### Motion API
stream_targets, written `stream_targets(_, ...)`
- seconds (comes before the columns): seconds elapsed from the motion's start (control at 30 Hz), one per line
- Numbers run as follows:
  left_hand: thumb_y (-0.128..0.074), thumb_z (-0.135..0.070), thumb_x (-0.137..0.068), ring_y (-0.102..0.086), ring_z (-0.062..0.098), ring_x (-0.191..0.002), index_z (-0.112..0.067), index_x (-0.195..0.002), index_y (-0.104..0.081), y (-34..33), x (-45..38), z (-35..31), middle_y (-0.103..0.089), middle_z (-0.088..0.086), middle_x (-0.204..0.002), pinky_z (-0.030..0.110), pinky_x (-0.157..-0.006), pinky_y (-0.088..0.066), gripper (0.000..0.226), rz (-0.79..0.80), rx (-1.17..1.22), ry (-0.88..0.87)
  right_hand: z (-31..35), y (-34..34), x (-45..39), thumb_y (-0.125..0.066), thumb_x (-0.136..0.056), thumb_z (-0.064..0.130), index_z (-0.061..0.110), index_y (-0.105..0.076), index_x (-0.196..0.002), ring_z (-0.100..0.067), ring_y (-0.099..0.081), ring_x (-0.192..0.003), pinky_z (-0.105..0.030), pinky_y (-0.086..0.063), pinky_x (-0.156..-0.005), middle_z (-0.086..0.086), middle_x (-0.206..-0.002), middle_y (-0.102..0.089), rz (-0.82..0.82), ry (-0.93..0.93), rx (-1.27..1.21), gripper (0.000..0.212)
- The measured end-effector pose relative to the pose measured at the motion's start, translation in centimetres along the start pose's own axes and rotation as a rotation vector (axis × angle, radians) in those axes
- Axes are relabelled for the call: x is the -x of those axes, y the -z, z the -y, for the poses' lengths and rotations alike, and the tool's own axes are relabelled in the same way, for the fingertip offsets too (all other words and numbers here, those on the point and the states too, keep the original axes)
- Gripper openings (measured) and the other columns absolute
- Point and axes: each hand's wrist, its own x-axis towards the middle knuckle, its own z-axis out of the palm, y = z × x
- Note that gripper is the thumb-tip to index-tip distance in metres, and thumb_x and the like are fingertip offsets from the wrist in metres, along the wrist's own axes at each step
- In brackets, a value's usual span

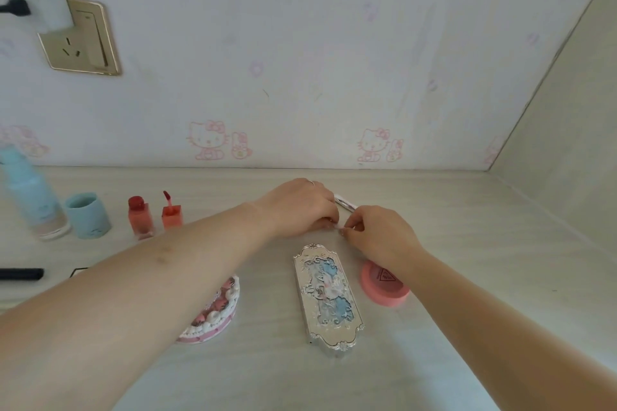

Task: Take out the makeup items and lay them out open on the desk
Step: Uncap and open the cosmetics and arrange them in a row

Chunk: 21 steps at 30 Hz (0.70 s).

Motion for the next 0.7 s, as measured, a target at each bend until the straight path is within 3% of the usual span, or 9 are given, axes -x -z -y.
stream_targets(0.1, -0.046, -0.032, -0.096, -0.055, 0.024, -0.102, -0.019, -0.11, -0.066, 1.5, 1.0, -0.3, -0.063, 0.002, -0.103, 0.033, -0.085, -0.042, 0.027, -0.039, 0.047, 0.034, 0.5, 1.0, 0.5, -0.063, -0.083, 0.038, 0.029, -0.061, -0.08, -0.004, -0.053, -0.069, -0.02, -0.036, -0.056, 0.012, -0.078, -0.061, -0.077, 0.049, -0.178, 0.009)
stream_targets(0.2, -0.051, -0.028, -0.094, -0.056, 0.02, -0.097, -0.018, -0.106, -0.067, 4.3, 2.5, -0.8, -0.063, 0.001, -0.1, 0.03, -0.082, -0.04, 0.022, -0.149, 0.168, 0.116, 1.8, 2.6, 1.2, -0.071, -0.079, 0.03, 0.028, -0.065, -0.073, 0.002, -0.044, -0.047, -0.008, -0.031, -0.044, 0.012, -0.061, -0.054, -0.129, 0.049, -0.576, 0.009)
stream_targets(0.33, -0.057, -0.025, -0.092, -0.055, 0.015, -0.086, -0.012, -0.099, -0.067, 8.3, 5.6, -2.2, -0.06, -0.001, -0.091, 0.026, -0.074, -0.043, 0.017, -0.351, 0.429, 0.237, 5.1, 4.4, 2.9, -0.073, -0.077, 0.026, 0.024, -0.07, -0.074, -0.009, -0.045, -0.065, -0.023, -0.037, -0.065, 0.005, -0.067, -0.053, -0.091, 0.05, -1.029, 0.005)
stream_targets(0.4, -0.06, -0.022, -0.09, -0.057, 0.014, -0.084, -0.012, -0.097, -0.067, 9.9, 7.6, -3.2, -0.063, -0.001, -0.089, 0.02, -0.073, -0.044, 0.014, -0.453, 0.579, 0.313, 7.3, 4.8, 4.1, -0.073, -0.078, 0.023, 0.027, -0.07, -0.073, -0.005, -0.053, -0.069, -0.023, -0.043, -0.071, 0.012, -0.068, -0.062, -0.062, 0.113, -1.068, 0.007)
stream_targets(0.53, -0.061, -0.013, -0.089, -0.066, 0.013, -0.087, -0.019, -0.09, -0.064, 12.6, 11.7, -4.3, -0.068, 0.0, -0.09, 0.02, -0.08, -0.05, 0.007, -0.601, 0.914, 0.408, 11.7, 5.0, 6.2, -0.071, -0.079, 0.007, 0.021, -0.064, -0.078, 0.005, -0.061, -0.064, -0.009, -0.045, -0.062, 0.014, -0.067, -0.068, -0.062, 0.251, -1.066, 0.015)
stream_targets(0.63, -0.06, -0.012, -0.089, -0.067, 0.002, -0.079, -0.018, -0.089, -0.063, 14.5, 15.3, -4.6, -0.069, -0.001, -0.089, 0.011, -0.069, -0.048, 0.007, -0.716, 1.048, 0.472, 15.0, 5.0, 7.8, -0.069, -0.08, 0.005, 0.02, -0.064, -0.077, -0.006, -0.061, -0.069, -0.021, -0.051, -0.071, 0.006, -0.071, -0.067, -0.027, 0.263, -1.051, 0.016)
stream_targets(0.7, -0.06, -0.015, -0.089, -0.069, 0.004, -0.08, -0.023, -0.086, -0.063, 15.3, 17.9, -4.5, -0.07, -0.009, -0.083, 0.015, -0.069, -0.051, 0.009, -0.762, 1.098, 0.521, 17.2, 4.8, 8.8, -0.069, -0.081, 0.006, 0.02, -0.065, -0.076, -0.009, -0.061, -0.068, -0.026, -0.053, -0.073, 0.004, -0.071, -0.067, -0.006, 0.284, -1.051, 0.016)
